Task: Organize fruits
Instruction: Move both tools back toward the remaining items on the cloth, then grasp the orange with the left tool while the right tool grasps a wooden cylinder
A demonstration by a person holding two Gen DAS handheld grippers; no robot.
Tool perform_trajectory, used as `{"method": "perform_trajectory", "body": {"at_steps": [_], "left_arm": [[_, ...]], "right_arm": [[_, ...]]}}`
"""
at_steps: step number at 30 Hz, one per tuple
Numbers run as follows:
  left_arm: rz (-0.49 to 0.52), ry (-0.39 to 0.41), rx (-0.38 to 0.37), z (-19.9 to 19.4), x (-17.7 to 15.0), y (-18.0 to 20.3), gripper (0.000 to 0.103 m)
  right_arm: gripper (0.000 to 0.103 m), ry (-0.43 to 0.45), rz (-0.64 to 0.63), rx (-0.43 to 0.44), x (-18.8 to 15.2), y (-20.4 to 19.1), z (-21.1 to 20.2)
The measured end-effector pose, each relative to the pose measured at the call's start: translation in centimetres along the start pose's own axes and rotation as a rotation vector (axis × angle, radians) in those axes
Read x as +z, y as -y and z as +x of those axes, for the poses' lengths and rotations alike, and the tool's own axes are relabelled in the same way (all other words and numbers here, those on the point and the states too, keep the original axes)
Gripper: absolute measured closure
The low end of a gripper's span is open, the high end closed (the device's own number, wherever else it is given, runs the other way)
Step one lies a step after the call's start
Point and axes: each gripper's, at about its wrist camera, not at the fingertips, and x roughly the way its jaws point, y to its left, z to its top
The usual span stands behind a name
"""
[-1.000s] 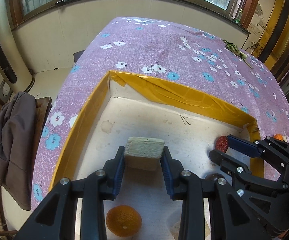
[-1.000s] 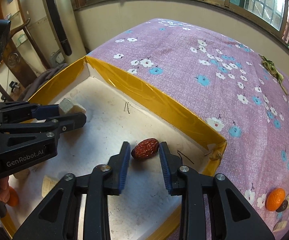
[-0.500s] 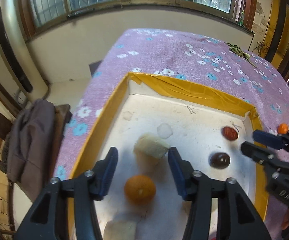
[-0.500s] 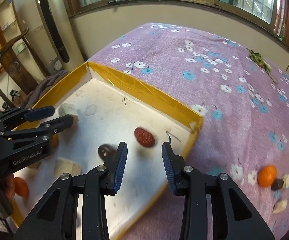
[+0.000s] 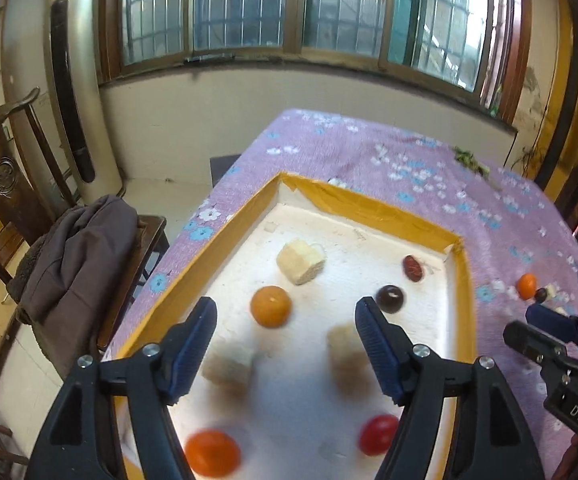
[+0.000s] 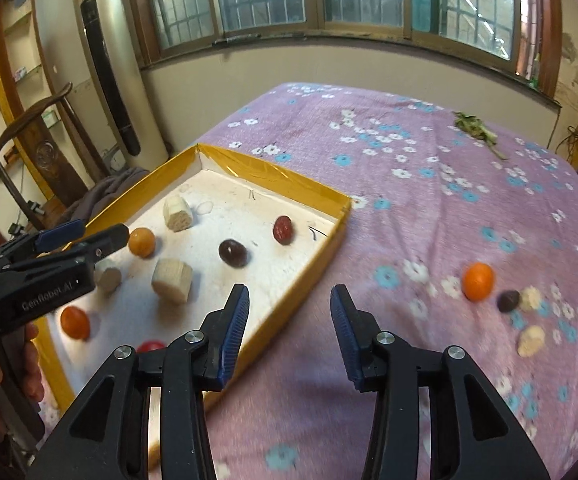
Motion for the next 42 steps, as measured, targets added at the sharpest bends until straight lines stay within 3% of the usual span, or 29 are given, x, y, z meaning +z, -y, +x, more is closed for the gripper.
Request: {"method": "perform_trajectory", "body": {"at_steps": [6, 19, 23, 29, 37, 38, 40, 41, 42], "left_arm": [[0.015, 0.049, -0.032, -2.3, -1.3, 3.3, 0.027], [0.093, 0.045, -0.094, -3.6, -2.0, 12.3, 0.022], [0.110, 0.020, -0.116, -3.2, -2.2, 14.7, 0.020], [0.136, -0.032, -0.125, -2.1, -2.6, 17.5, 0.020], [0.144, -0.076, -0.117, -0.5, -2.2, 19.8, 0.020], [0.150, -0.080, -0.114, -0.3, -2.0, 20.1, 0.020], [0.169, -0.086, -0.112, 0.2, -1.8, 20.8, 0.019], [0.182, -0.090, -0.108, 0.5, -1.6, 21.3, 0.019], [0.193, -0.093, -0.105, 0.9, -1.4, 21.7, 0.019]], "right_arm": [[0.057, 0.028, 0.044, -0.013, -2.1, 2.5, -2.9], [0.056, 0.034, 0.142, -0.067, -5.4, 10.5, -6.3], [0.051, 0.033, 0.178, -0.088, -6.0, 13.8, -6.7], [0.050, -0.011, 0.213, -0.111, -6.1, 19.1, -4.7], [0.050, -0.089, 0.215, -0.038, -5.6, 21.9, 0.2], [0.051, -0.092, 0.212, -0.029, -5.6, 21.8, 0.6], [0.061, -0.082, 0.192, -0.019, -5.5, 21.7, 1.0], [0.072, -0.082, 0.178, -0.017, -5.5, 21.7, 1.1], [0.074, -0.081, 0.175, -0.012, -5.4, 21.7, 1.2]]}}
